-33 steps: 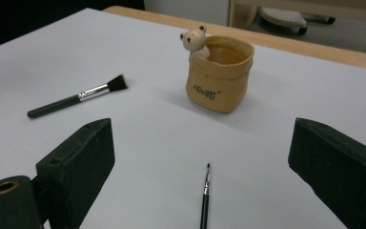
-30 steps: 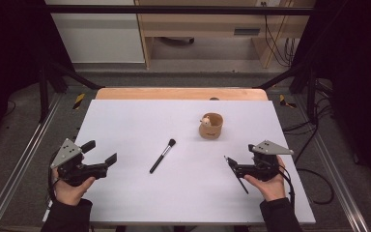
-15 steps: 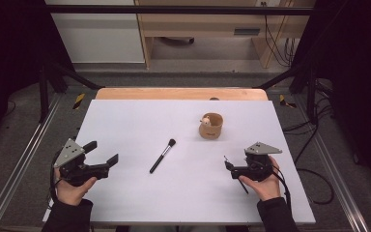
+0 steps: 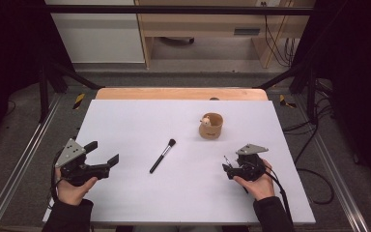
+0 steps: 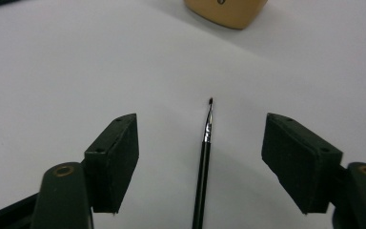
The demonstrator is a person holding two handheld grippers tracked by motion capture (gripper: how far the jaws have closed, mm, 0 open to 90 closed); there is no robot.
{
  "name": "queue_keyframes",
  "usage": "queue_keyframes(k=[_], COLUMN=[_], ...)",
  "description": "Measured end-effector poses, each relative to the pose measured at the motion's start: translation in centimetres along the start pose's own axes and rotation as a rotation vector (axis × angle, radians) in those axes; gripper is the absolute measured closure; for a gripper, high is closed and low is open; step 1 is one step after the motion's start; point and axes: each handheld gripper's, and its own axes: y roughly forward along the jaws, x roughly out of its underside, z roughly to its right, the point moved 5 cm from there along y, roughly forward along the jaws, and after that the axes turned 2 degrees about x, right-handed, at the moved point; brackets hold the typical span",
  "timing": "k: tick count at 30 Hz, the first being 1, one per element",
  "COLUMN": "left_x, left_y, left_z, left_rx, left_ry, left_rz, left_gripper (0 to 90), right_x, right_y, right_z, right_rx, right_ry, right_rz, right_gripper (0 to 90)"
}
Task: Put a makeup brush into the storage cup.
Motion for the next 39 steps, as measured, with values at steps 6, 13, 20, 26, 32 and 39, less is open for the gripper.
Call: queue_keyframes(k=[6, 13, 20, 26, 32, 39], left_x=[0.0, 0.0, 0.1, 0.1, 0.1, 0.1], left_y=[0.1, 0.1, 0.2, 0.2, 0.2, 0.2], left_z=[0.1, 0.2, 0.3, 0.2, 0.3, 0.3], left_rx=[0.002, 0.002, 0.003, 0.003, 0.005, 0.005], left_ry=[0.002, 0.006, 0.008, 0.007, 0.010, 0.008], left_rz=[-0.001, -0.003, -0.008, -0.008, -0.009, -0.007], left_gripper=[8.5, 8.6, 8.8, 8.9, 9.0, 9.3], right_x=[0.4, 0.9, 1.6, 1.5, 1.6, 1.6], right_y=[0.8, 1.4, 1.7, 1.6, 1.6, 1.6], right_z=[0.1, 0.1, 0.5, 0.2, 0.3, 0.3], right_rx=[0.002, 0.015, -0.002, -0.030, -0.039, -0.051], right_ry=[-0.005, -0.004, 0.013, 0.030, 0.017, 0.001], right_rz=[-0.050, -0.113, -0.152, -0.162, -0.163, -0.162], right_gripper=[39.7, 52.3, 68.6, 77.5, 83.8, 85.5])
